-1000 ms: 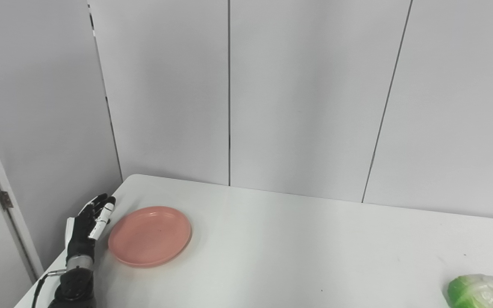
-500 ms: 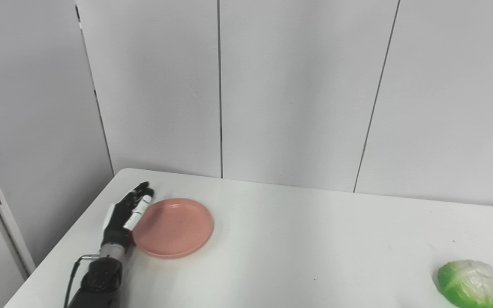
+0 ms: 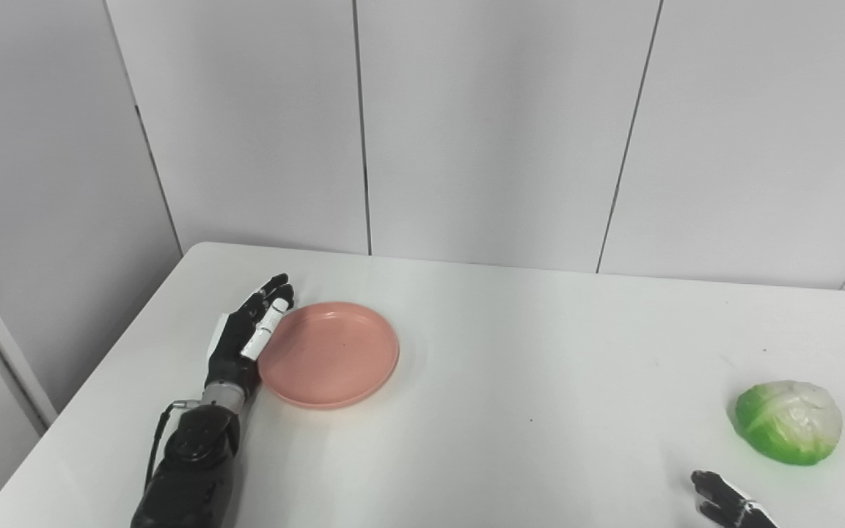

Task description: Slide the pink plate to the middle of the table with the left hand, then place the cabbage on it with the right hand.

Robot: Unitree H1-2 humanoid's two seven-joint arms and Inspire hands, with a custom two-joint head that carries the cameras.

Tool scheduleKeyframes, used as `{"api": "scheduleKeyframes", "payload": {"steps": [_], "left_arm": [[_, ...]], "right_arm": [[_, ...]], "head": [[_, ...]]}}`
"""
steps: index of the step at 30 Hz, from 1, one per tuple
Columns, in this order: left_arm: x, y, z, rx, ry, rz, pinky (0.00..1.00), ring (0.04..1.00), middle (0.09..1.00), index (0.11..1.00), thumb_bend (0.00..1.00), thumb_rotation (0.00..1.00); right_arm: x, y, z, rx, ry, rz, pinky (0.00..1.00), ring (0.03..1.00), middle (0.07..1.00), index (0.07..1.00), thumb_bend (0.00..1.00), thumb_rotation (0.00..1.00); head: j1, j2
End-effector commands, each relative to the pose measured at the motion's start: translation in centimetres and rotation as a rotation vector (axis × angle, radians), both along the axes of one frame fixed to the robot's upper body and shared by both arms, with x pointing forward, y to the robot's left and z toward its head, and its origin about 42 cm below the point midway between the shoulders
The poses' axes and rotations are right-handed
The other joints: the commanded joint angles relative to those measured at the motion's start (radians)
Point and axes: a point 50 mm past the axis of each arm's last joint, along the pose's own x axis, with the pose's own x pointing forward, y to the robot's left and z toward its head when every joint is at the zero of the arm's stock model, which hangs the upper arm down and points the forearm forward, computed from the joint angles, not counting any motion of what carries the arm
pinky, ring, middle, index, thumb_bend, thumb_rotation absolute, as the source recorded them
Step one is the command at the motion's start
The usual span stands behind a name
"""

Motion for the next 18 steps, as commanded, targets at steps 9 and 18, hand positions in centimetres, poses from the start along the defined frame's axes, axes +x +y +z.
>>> {"api": "scheduleKeyframes", "payload": {"steps": [9, 18], "left_arm": [[1.7, -7.8, -0.5, -0.057, 0.013, -0.12, 0.69, 0.843, 0.855, 0.813, 0.78, 0.73], [1.8, -13.7, -2.1, -0.101, 0.057, -0.149, 0.67, 0.832, 0.845, 0.8, 0.78, 0.76]], "right_arm": [[0.5, 1.2, 1.0, -0.024, -0.013, 0.004, 0.86, 0.863, 0.829, 0.789, 0.89, 1.0], [0.9, 2.2, 0.7, -0.041, -0.018, 0.005, 0.84, 0.858, 0.827, 0.788, 0.88, 1.0]], "head": [[-0.031, 0.027], [-0.091, 0.025]]}}
